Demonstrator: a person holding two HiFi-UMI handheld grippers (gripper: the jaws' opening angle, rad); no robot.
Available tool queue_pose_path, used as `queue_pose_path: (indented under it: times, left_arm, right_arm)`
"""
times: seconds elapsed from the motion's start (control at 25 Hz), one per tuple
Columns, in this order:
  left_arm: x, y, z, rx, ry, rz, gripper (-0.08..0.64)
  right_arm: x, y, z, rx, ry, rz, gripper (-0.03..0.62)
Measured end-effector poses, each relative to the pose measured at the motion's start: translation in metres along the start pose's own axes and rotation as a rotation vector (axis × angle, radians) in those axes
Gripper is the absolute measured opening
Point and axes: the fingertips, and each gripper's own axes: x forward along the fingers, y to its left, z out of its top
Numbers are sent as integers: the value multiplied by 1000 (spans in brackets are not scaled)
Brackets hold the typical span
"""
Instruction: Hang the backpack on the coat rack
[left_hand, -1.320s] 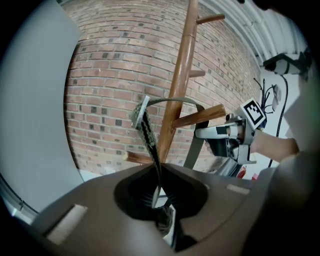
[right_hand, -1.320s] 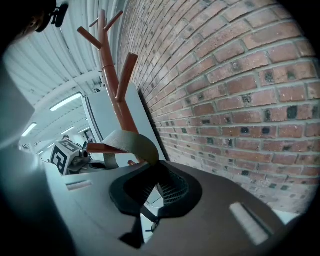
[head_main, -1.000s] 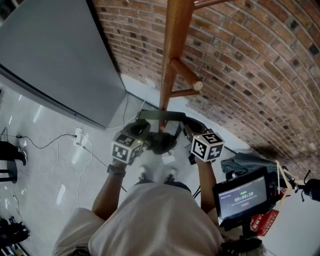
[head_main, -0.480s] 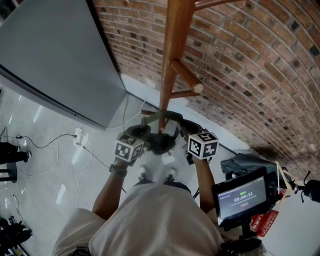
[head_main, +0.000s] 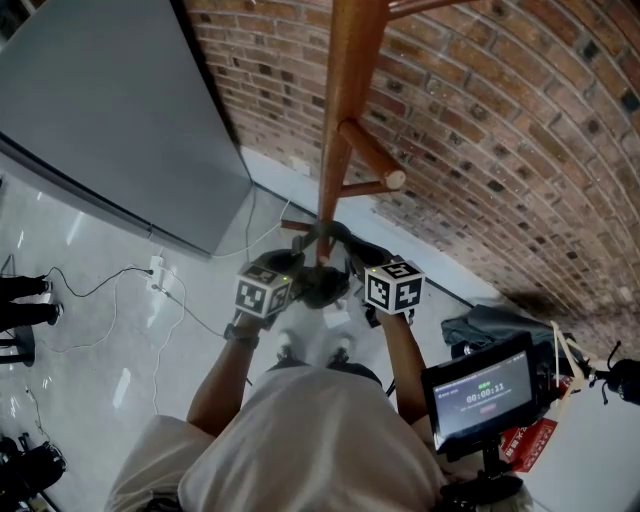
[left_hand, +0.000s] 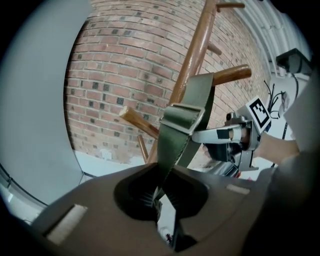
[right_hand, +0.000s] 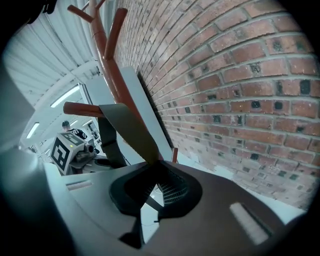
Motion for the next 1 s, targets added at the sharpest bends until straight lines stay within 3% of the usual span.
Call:
queue_pose_path:
  times: [0.6, 0.88, 1.0]
  left_arm:
    - [19, -16, -2, -28, 1, -70, 17]
    - [25, -21, -2, -66, -37, -43, 38]
    - [25, -19, -1, -112, -68, -24, 48]
  right_arm:
    - [27, 19, -15, 24, 31, 39, 32]
    - [28, 19, -15, 41, 9, 30, 56]
    - [27, 23, -13, 60, -3, 64, 74]
